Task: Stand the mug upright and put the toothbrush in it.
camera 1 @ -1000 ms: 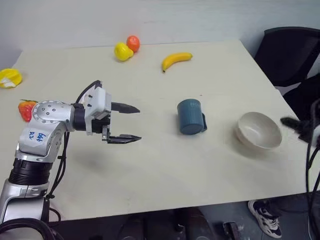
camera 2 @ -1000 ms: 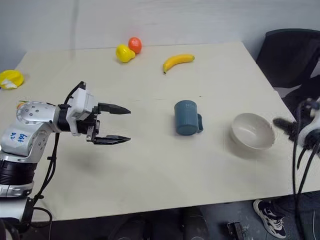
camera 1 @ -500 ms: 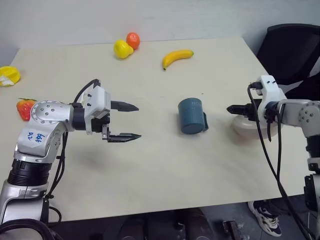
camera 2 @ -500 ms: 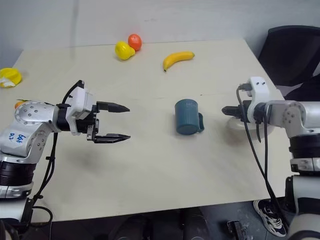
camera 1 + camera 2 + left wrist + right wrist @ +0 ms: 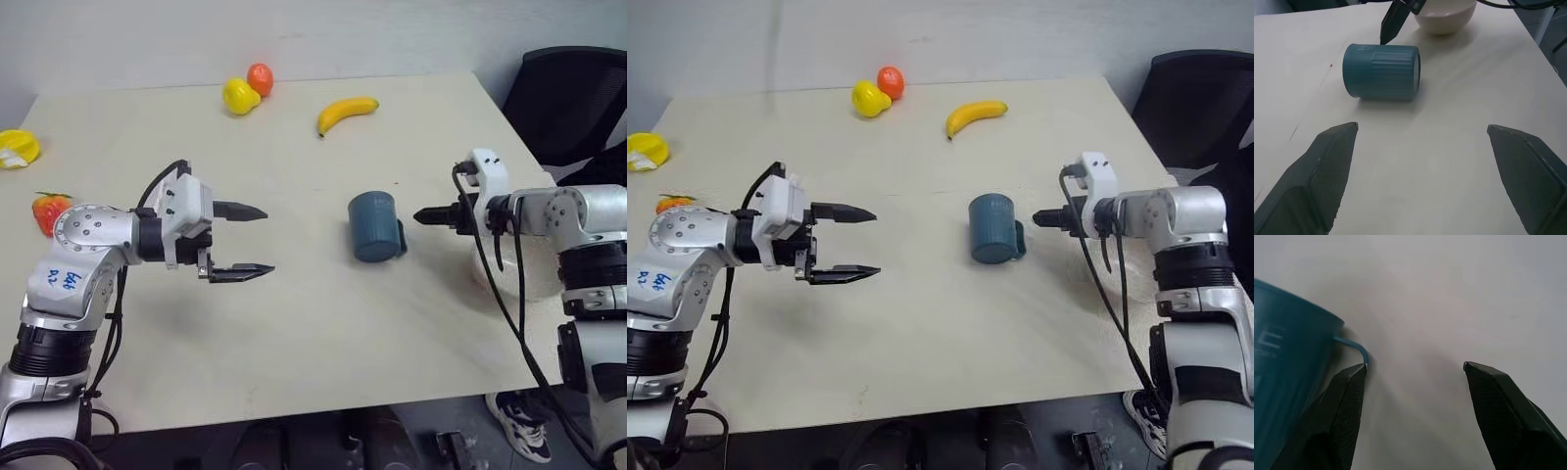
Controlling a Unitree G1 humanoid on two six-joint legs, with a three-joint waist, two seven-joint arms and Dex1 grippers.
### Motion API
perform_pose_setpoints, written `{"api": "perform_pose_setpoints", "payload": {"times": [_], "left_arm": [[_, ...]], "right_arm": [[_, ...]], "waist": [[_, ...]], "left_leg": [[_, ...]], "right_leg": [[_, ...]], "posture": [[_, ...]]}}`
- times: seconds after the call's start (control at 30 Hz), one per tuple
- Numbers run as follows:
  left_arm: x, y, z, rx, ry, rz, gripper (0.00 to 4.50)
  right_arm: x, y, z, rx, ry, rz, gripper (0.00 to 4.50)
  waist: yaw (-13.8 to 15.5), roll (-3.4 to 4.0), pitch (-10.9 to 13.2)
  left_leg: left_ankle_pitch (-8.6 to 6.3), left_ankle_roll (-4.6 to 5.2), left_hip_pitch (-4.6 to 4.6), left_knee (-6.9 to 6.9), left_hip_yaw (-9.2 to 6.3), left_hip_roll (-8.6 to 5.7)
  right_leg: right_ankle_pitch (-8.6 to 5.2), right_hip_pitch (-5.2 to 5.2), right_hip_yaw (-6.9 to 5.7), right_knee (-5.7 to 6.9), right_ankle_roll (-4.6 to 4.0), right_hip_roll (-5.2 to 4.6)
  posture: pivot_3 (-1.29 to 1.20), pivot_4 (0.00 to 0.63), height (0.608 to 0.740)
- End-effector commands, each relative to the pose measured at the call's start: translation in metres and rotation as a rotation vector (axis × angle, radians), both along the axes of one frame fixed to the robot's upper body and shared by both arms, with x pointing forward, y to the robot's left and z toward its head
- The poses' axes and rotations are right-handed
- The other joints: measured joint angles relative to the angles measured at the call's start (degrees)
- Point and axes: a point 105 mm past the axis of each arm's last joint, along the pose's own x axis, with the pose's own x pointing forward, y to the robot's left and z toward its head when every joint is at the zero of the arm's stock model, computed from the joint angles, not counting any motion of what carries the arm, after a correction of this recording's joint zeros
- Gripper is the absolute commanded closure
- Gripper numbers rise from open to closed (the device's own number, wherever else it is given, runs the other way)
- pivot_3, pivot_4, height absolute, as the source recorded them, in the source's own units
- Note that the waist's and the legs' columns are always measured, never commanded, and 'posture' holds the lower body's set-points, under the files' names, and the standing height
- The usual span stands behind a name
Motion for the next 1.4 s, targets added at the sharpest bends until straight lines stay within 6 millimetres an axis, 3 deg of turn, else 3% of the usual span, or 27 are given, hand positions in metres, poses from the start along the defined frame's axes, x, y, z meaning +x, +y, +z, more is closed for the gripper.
{"api": "perform_pose_setpoints", "payload": {"times": [0.03,0.3,0.53,0.67,0.77,0.87,1.03,1.07,1.23,1.4], "left_arm": [[-0.002,0.0,0.014,0.006,-0.066,-0.004,0.0],[0.0,0.0,0.015,0.012,-0.076,-0.005,0.0],[0.001,0.001,0.013,0.012,-0.077,-0.001,0.0],[0.002,-0.001,0.014,0.008,-0.08,-0.002,0.0],[0.003,-0.001,0.016,0.007,-0.084,-0.004,0.0],[0.003,0.0,0.017,0.009,-0.084,-0.002,0.0],[0.004,0.003,0.016,0.006,-0.075,0.01,0.0],[0.004,0.003,0.015,0.005,-0.072,0.014,0.0],[0.003,0.028,0.01,-0.04,-0.026,0.152,0.0],[-0.006,0.079,0.007,-0.126,0.026,0.421,0.0]], "right_arm": [[-0.002,0.013,0.003,0.011,-0.012,0.053,1.23],[-0.004,0.037,-0.01,-0.016,0.004,0.126,1.23],[0.002,0.037,0.005,-0.001,-0.036,0.118,1.23],[-0.002,0.05,-0.014,-0.032,0.003,0.18,1.23],[-0.004,0.056,-0.027,-0.067,0.018,0.21,1.78],[-0.006,0.059,-0.033,-0.085,0.022,0.232,2.78],[-0.003,0.065,-0.029,-0.063,0.007,0.228,4.48],[-0.002,0.067,-0.027,-0.052,0.001,0.223,4.48],[0.003,0.115,0.013,0.142,-0.214,0.282,4.48],[0.002,0.177,0.039,0.247,-0.531,0.305,4.48]], "waist": [[0.0,0.0,0.0],[-0.9,0.0,0.0],[-1.4,0.0,0.0],[-1.4,0.0,0.0],[-1.6,-0.02,0.0],[-1.7,-0.03,0.0],[-1.8,-0.04,0.0],[-1.8,-0.06,-0.1],[-3.0,-0.07,-0.1],[-4.4,-0.05,-0.1]], "left_leg": [[0.0,-0.01,0.0,0.01,0.0,0.0],[0.01,-0.03,0.02,0.0,-0.01,0.0],[0.02,-0.05,0.02,0.0,-0.02,0.0],[0.03,-0.05,0.03,0.0,-0.02,0.0],[0.03,-0.05,0.06,0.01,-0.02,0.0],[0.03,-0.07,0.07,0.0,-0.02,0.02],[0.04,-0.07,0.08,0.01,-0.02,0.01],[0.04,-0.07,0.08,0.01,-0.02,0.01],[0.06,-0.12,0.08,-0.02,-0.02,0.04],[0.17,-0.33,0.07,-0.17,-0.1,0.06]], "right_leg": [[0.0,0.0,0.0,0.01,0.0,0.0],[0.0,0.0,0.0,0.03,0.0,0.02],[0.0,0.0,-0.01,0.04,0.0,0.02],[0.0,0.01,-0.01,0.04,-0.01,0.02],[0.0,0.03,0.0,0.06,0.0,0.02],[-0.01,0.02,0.0,0.07,-0.01,0.04],[-0.01,0.03,0.0,0.09,-0.02,0.04],[-0.01,0.03,0.0,0.1,-0.02,0.04],[-0.03,-0.03,0.02,0.15,-0.05,0.05],[-0.13,-0.2,-0.02,0.36,-0.23,0.05]], "posture": [[0.0,0.15,0.74],[0.0,0.15,0.74],[0.0,0.15,0.74],[0.0,0.15,0.74],[0.0,0.15,0.74],[0.0,0.15,0.74],[0.0,0.15,0.74],[0.0,0.15,0.74],[0.0,0.15,0.74],[0.0,0.15,0.74]]}}
